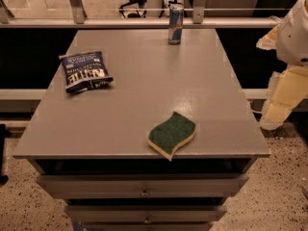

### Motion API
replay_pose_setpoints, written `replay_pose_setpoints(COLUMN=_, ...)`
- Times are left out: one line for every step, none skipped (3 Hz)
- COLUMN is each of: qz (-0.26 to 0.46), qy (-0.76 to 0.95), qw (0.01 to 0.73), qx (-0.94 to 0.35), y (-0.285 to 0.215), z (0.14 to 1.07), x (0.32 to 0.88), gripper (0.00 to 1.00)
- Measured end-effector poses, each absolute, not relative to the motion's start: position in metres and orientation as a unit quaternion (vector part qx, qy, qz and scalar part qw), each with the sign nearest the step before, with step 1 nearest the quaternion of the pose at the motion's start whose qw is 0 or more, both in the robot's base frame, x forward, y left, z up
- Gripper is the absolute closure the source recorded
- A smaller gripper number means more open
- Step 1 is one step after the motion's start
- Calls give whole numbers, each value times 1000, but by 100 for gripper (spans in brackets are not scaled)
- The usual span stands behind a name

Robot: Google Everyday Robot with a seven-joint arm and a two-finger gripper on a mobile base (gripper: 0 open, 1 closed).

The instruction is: Move blue chip bag near redbull can

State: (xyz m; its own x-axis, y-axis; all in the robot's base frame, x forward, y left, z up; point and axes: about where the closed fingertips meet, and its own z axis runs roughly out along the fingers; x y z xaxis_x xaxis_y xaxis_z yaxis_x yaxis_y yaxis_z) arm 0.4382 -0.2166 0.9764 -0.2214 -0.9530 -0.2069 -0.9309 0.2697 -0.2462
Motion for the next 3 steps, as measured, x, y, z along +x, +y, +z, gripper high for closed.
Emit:
replay_pose_setpoints(qz=-35, qy=781, qw=159, qx=-603, y=-217, z=976, x=438, gripper=0)
replay_pose_setpoints(qz=-23, qy=778, qw=168, qx=-605, y=-207, z=974, x=441, gripper=0)
replay_pose_setpoints(qz=16, qy=769, qw=189, qx=-610, y=-166, z=961, x=456, gripper=0)
